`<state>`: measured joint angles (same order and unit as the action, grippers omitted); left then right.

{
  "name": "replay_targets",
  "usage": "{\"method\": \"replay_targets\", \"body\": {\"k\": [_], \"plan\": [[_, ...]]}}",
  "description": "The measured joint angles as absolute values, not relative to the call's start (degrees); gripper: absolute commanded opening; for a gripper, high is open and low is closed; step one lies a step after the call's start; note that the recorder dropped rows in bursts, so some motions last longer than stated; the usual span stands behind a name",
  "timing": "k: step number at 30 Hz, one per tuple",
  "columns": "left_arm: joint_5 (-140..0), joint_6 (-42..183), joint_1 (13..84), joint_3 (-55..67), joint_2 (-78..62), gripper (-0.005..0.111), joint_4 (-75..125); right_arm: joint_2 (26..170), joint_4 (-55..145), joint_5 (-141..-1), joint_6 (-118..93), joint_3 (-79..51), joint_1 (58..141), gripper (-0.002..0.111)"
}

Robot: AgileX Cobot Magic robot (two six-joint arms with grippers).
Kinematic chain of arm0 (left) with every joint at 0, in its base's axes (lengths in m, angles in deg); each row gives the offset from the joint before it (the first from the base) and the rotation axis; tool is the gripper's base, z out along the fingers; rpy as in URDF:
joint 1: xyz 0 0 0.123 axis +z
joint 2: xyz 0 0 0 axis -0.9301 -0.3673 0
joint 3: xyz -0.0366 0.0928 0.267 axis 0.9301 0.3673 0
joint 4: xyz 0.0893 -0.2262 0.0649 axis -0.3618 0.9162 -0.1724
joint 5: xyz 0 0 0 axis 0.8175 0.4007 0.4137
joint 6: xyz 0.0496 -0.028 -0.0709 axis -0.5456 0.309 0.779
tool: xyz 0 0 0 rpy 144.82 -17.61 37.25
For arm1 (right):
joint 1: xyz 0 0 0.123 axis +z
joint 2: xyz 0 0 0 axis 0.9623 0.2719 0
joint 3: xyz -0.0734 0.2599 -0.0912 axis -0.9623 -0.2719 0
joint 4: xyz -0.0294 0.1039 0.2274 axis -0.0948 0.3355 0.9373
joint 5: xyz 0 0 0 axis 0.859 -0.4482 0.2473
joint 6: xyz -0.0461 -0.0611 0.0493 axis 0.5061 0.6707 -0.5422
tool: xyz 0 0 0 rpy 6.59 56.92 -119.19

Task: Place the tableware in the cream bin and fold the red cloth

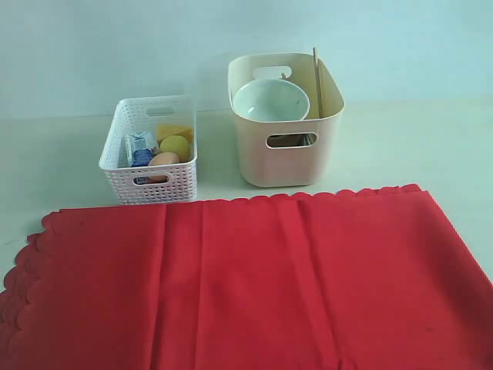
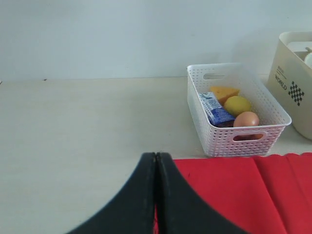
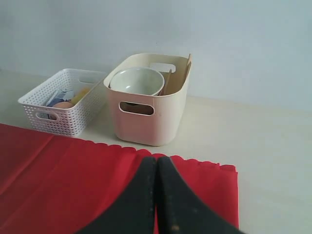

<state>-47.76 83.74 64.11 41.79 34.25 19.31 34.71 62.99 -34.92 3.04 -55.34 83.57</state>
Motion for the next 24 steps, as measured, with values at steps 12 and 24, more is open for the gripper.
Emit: {"method": "replay_targets", "body": {"k": [12,24], "plan": [[-47.9,83.7,64.1,39.3,27.9,0.000,19.3,33.4,63.1,-34.9,3.0,-55.3,83.6,0.000],[-49.7,83.7,64.1,39.3,27.4,0.000,19.3,33.4,63.1,-34.9,3.0,-55.3,83.6,0.000]]}}
